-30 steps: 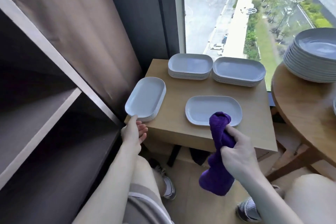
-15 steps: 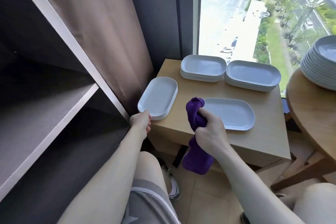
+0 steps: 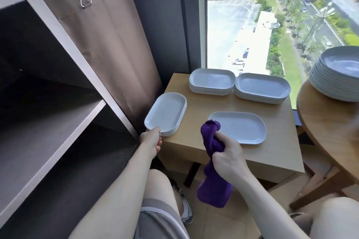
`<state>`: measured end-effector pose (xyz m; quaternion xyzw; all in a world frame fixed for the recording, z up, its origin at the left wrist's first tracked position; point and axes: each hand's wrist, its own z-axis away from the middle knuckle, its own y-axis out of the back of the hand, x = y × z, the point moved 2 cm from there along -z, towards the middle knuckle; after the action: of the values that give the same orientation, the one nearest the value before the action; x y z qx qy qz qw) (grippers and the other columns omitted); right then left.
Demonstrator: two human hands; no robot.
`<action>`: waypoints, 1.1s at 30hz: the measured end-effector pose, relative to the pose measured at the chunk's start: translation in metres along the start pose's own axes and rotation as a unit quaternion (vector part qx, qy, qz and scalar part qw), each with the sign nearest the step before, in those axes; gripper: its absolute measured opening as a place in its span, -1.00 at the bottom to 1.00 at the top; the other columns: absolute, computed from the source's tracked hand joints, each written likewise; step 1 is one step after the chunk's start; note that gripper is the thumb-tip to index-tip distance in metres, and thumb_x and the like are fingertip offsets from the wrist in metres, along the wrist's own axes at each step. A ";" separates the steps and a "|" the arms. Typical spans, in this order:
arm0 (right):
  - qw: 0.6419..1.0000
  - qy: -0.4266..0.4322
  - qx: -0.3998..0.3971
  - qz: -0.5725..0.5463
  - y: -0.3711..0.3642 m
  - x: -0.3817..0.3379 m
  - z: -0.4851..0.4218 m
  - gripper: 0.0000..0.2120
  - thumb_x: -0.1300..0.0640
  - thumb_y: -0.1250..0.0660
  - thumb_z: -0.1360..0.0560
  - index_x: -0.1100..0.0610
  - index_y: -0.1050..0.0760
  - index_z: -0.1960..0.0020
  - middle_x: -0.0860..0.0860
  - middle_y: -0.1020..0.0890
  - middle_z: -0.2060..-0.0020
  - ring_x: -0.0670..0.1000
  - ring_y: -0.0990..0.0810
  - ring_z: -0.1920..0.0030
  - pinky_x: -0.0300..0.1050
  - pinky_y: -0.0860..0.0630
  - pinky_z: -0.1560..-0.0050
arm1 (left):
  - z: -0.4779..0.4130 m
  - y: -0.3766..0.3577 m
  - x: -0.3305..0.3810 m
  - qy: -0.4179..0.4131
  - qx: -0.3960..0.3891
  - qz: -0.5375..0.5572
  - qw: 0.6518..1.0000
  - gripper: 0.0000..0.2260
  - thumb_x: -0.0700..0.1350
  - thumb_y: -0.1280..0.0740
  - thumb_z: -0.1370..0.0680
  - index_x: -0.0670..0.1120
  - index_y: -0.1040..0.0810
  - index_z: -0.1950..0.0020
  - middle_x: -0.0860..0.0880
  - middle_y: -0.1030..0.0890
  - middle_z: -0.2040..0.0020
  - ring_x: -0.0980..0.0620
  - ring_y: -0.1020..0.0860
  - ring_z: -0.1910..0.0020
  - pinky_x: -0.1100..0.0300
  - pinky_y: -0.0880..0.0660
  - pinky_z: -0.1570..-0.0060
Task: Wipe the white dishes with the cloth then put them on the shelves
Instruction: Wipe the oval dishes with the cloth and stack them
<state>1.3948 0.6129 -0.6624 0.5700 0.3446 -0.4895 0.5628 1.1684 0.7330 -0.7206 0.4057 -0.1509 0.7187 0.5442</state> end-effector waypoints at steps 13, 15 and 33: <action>0.998 -0.038 0.021 -0.035 0.033 -0.018 0.033 -0.45 0.52 -0.05 -0.25 0.03 -0.59 0.09 -0.07 -0.45 0.46 -0.09 -0.42 0.50 -0.34 -0.33 0.49 | 0.071 0.038 -0.008 -0.055 -0.123 0.362 0.923 -0.70 -0.33 -0.16 -0.53 -0.13 -0.59 -0.14 -0.15 -0.64 -0.14 -0.10 -0.61 0.00 0.06 -0.55 -0.02; 0.998 -0.040 0.017 -0.053 0.038 -0.026 0.041 -0.41 0.54 -0.04 -0.27 -0.02 -0.62 0.09 -0.06 -0.46 0.48 -0.11 -0.46 0.55 -0.37 -0.33 0.52 | 0.082 0.048 -0.017 -0.041 -0.171 0.400 0.899 -0.56 -0.31 -0.14 -0.42 -0.13 -0.61 -0.21 -0.20 -0.67 -0.20 -0.23 -0.65 -0.09 -0.09 -0.58 -0.15; 0.947 -0.045 -0.048 0.313 -0.016 -0.046 0.059 -0.34 0.34 -0.24 -0.38 0.18 -0.22 -0.47 0.07 -0.20 -0.55 0.16 -0.06 -0.59 0.14 0.02 -0.59 | 0.174 0.014 -0.077 -0.052 -0.433 0.244 0.866 -0.41 0.35 -0.23 -0.61 -0.02 -0.56 -0.48 -0.18 -0.55 -0.46 -0.17 -0.51 -0.46 -0.14 -0.48 -0.43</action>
<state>1.3567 0.5645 -0.6168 0.5989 0.1460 -0.2966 0.7294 1.2345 0.5627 -0.6659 0.1162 -0.5690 0.6688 0.4641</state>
